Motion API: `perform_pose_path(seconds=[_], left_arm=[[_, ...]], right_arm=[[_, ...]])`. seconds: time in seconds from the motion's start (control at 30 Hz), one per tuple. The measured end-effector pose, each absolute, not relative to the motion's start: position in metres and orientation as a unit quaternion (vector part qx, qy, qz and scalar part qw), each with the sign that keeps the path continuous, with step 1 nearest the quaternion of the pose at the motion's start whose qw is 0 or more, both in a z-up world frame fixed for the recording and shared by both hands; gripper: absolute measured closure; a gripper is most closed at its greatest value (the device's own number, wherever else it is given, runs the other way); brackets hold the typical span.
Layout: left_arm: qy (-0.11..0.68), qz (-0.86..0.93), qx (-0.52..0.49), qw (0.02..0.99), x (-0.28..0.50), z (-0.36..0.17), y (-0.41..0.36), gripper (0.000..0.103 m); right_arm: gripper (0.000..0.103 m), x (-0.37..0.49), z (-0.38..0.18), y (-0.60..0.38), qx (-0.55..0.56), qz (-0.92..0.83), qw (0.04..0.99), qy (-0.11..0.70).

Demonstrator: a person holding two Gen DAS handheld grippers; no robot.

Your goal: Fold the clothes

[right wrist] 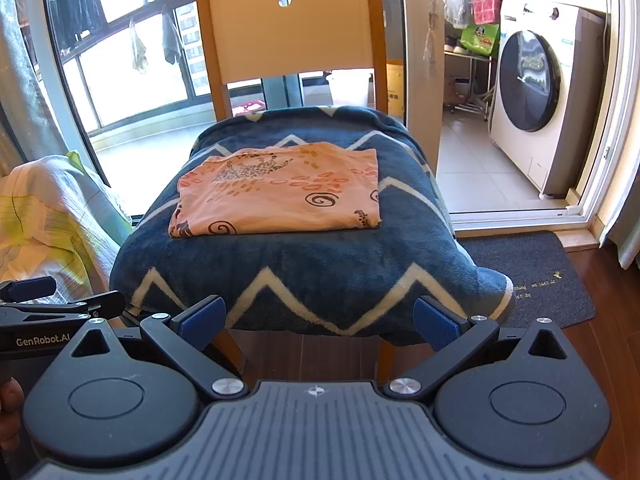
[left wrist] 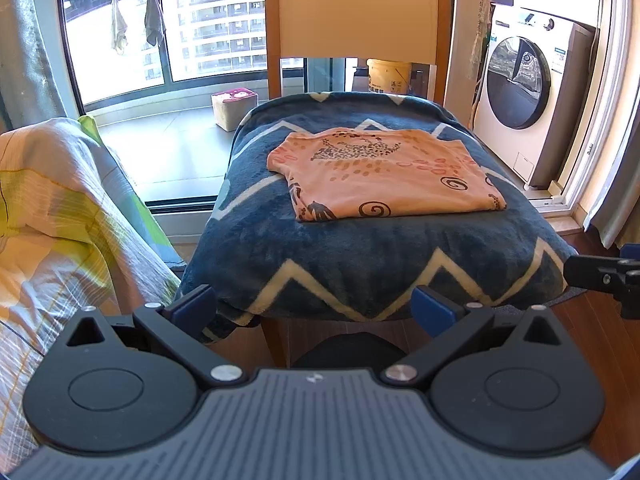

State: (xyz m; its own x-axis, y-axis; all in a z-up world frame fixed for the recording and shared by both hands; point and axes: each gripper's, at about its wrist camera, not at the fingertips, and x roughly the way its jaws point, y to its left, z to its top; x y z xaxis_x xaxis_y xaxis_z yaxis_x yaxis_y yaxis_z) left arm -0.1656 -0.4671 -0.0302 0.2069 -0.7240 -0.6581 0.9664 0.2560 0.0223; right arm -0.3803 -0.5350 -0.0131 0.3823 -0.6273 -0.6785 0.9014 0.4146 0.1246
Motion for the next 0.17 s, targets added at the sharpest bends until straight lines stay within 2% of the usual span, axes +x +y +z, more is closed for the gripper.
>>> perform_pose_path(seconds=[0.17], left_arm=[[0.265,-0.572,0.220,0.744,-0.1672,-0.0290,-0.4654,0.001]], right_arm=[[0.000,-0.3809,-0.0133,-0.5346,0.247,-0.482,0.794,0.277]])
